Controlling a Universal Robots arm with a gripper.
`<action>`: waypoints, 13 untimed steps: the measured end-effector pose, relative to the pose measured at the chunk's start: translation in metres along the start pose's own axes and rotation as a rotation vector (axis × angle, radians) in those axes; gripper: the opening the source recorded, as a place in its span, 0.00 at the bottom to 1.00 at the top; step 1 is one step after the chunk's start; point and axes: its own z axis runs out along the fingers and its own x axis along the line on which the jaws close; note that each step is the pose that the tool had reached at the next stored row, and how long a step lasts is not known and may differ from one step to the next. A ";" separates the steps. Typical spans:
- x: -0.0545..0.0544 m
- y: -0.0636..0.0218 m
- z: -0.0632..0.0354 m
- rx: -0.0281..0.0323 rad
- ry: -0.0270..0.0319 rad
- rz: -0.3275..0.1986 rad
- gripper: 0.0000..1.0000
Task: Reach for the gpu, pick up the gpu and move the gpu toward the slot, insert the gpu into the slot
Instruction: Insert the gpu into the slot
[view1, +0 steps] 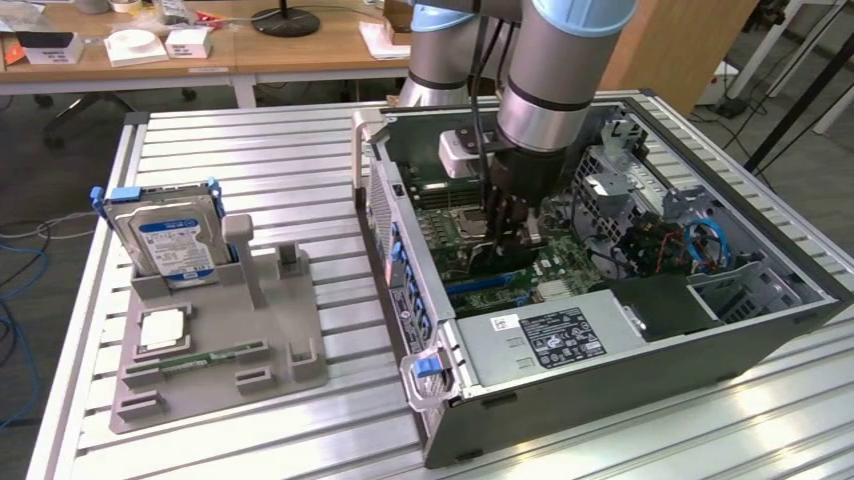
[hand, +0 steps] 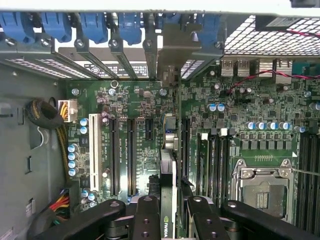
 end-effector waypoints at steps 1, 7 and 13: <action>0.000 0.0004 0.0002 0.0001 -0.0001 0.000 0.26; 0.001 0.0005 0.0005 0.0001 -0.0003 0.000 0.26; 0.002 0.0003 0.0003 0.0001 0.0009 0.000 0.26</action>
